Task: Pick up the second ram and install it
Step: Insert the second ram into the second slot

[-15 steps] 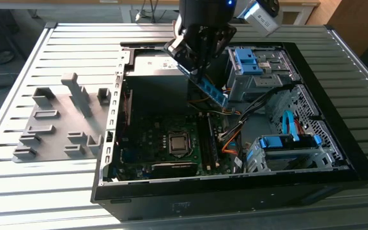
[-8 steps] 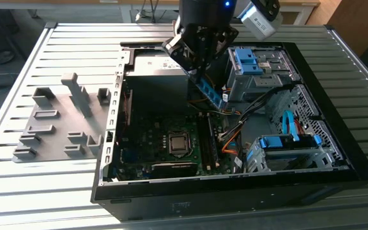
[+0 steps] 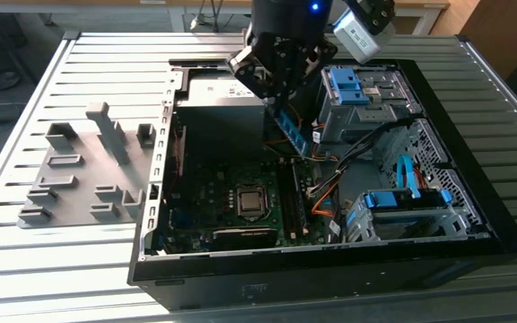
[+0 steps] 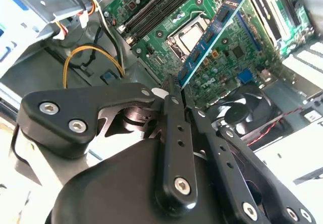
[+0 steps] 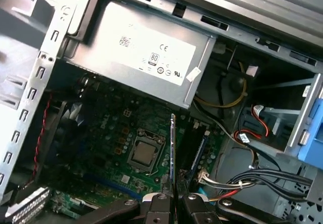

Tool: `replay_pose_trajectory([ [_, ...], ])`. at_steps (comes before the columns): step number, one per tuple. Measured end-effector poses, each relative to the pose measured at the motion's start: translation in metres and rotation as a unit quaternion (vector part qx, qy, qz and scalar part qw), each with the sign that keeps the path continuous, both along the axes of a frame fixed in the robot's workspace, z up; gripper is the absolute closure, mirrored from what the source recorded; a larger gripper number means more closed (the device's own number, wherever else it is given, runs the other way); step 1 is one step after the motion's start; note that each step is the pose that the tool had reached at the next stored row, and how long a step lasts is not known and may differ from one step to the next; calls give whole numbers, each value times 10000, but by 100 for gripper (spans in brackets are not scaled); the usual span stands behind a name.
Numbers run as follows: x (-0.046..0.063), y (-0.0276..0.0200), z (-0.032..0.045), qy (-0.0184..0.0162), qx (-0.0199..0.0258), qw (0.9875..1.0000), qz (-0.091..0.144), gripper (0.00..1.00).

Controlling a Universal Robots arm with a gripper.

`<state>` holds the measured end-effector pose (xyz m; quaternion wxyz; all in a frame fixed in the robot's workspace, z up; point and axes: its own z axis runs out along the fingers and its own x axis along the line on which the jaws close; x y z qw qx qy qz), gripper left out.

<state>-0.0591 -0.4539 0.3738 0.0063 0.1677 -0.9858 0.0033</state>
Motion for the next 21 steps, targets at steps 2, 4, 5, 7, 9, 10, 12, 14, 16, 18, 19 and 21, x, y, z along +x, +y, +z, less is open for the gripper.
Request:
replay_pose_trajectory([
  [2,0,1,-3,0,0,9999,-158,86],
  [4,0,1,-4,0,0,9996,-278,86],
  [5,0,2,-5,-1,1,9994,-335,86],
  [7,1,4,-8,-2,1,9990,-439,86],
  [9,3,5,-12,-2,1,9985,-552,86],
  [10,4,6,-15,-2,0,9982,-603,86],
  [12,8,7,-24,-2,-1,9975,-704,86],
  [14,21,7,-39,-2,0,9971,-763,86],
  [16,41,7,-58,-2,1,9971,-767,86],
  [18,56,7,-76,-2,0,9970,-771,86],
  [19,61,7,-84,-2,0,9969,-788,86],
  [21,63,7,-98,-2,1,9960,-897,86],
])
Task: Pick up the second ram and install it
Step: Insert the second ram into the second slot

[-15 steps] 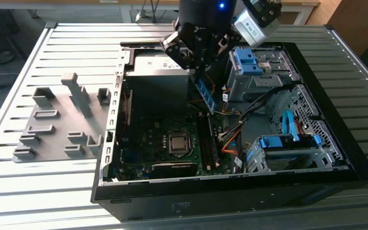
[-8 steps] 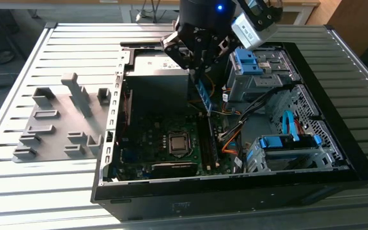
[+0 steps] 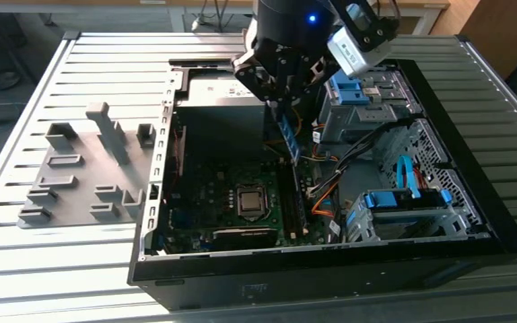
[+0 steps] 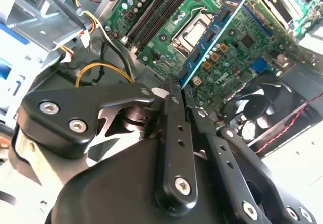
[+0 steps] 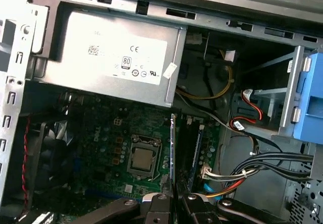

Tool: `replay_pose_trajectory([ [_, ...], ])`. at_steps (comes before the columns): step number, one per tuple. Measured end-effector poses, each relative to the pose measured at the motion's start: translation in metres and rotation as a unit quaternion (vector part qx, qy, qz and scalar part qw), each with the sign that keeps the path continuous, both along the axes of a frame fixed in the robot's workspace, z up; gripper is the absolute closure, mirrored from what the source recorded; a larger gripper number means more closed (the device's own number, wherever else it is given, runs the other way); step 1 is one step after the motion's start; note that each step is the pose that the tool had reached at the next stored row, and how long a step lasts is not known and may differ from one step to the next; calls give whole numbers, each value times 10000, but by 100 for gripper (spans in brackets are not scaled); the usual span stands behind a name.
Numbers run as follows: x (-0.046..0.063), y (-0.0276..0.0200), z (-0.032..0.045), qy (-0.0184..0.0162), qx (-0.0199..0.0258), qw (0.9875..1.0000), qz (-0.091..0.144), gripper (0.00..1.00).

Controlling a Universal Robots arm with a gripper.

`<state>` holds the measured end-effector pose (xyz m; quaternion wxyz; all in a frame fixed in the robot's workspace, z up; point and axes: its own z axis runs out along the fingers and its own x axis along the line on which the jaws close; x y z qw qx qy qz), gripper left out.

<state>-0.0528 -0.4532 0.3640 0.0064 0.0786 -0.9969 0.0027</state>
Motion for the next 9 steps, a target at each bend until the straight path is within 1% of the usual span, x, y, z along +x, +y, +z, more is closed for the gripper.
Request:
replay_pose_trajectory([
  [4,3,0,-30,0,0,9996,-287,86],
  [7,9,0,-60,0,-1,9991,-420,86],
  [9,12,0,-84,0,0,9989,-460,86],
])
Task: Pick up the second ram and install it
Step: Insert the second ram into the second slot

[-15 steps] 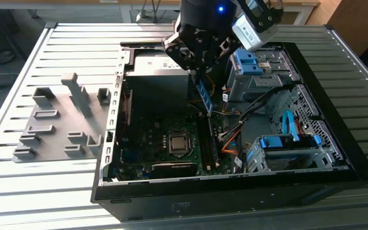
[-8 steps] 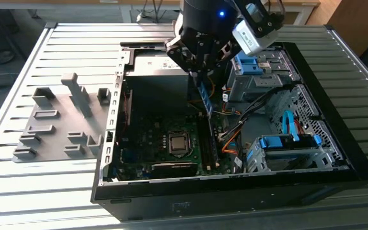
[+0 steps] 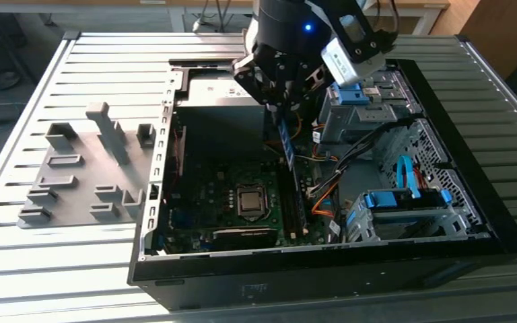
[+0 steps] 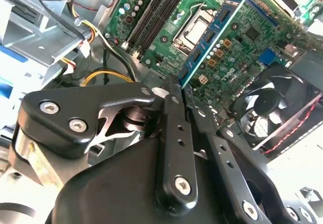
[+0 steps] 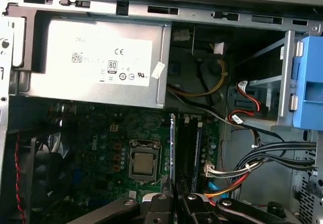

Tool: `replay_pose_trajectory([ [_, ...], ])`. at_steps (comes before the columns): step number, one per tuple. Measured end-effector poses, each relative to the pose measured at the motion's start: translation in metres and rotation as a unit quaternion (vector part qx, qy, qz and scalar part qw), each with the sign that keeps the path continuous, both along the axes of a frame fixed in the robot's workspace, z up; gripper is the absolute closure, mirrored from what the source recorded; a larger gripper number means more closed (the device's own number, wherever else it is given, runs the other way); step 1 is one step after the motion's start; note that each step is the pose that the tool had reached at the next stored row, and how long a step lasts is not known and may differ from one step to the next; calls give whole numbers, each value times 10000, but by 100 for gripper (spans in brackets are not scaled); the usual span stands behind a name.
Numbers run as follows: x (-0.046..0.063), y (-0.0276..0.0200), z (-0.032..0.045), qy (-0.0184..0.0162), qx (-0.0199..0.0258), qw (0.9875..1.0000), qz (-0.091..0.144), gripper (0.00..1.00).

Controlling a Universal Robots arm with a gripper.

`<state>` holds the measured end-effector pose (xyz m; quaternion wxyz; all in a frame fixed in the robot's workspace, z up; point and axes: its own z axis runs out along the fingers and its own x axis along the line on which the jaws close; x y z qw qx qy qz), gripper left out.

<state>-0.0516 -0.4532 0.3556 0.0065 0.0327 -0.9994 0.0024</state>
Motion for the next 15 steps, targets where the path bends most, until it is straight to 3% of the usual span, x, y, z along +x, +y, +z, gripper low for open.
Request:
replay_pose_trajectory([
  [5,2,0,-43,-24,-1,10000,-7,86],
  [10,9,0,-76,-25,0,9998,-201,86],
  [15,25,0,-144,-26,-1,9998,-215,86],
])
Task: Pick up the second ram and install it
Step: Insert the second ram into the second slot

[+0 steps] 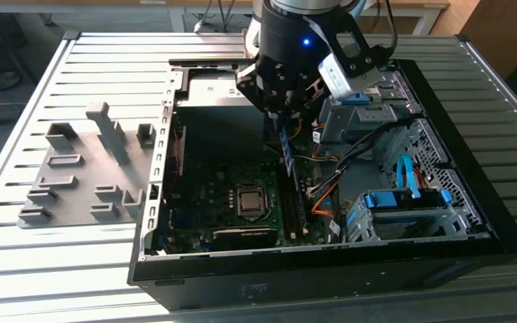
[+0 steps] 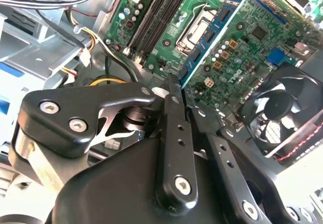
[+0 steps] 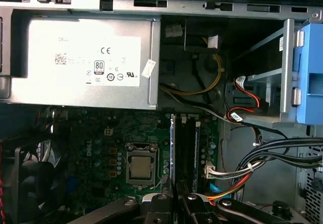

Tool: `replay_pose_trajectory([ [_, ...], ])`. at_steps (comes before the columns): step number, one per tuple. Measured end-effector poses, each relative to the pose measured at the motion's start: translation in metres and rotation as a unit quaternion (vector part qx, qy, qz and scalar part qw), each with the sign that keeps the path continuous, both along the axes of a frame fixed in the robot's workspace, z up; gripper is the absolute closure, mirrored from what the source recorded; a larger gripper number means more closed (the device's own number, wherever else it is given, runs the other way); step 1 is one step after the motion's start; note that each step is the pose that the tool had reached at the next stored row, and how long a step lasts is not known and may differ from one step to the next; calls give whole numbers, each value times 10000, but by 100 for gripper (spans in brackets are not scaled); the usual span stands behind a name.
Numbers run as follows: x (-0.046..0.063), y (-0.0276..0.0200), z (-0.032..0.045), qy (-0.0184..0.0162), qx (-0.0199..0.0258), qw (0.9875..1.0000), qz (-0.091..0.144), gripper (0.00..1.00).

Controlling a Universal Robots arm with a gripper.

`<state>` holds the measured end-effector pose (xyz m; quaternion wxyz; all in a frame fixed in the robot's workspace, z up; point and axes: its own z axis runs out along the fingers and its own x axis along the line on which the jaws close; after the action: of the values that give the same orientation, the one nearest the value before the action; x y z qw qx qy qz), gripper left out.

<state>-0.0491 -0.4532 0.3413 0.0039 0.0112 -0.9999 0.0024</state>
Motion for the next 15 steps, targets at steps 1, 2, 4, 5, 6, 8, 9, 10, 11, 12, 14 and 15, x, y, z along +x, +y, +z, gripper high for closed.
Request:
replay_pose_trajectory([
  [1,3,0,-16,0,0,10000,0,86],
  [2,6,0,-31,-1,0,10000,-1,86],
  [4,14,0,-60,-2,1,10000,-3,86],
  [5,22,0,-72,-3,0,10000,-5,86],
  [6,30,0,-84,-3,0,10000,-9,86],
  [8,45,0,-106,-6,0,10000,-18,86],
  [9,46,0,-116,-10,0,10000,-22,86],
  [10,47,0,-126,-18,0,10000,-23,86],
  [11,47,0,-137,-28,0,10000,-24,86],
  [12,47,0,-147,-34,0,10000,-25,86],
  [14,48,0,-170,-40,0,10000,-37,86],
  [15,48,0,-182,-42,0,10000,-64,86],
])
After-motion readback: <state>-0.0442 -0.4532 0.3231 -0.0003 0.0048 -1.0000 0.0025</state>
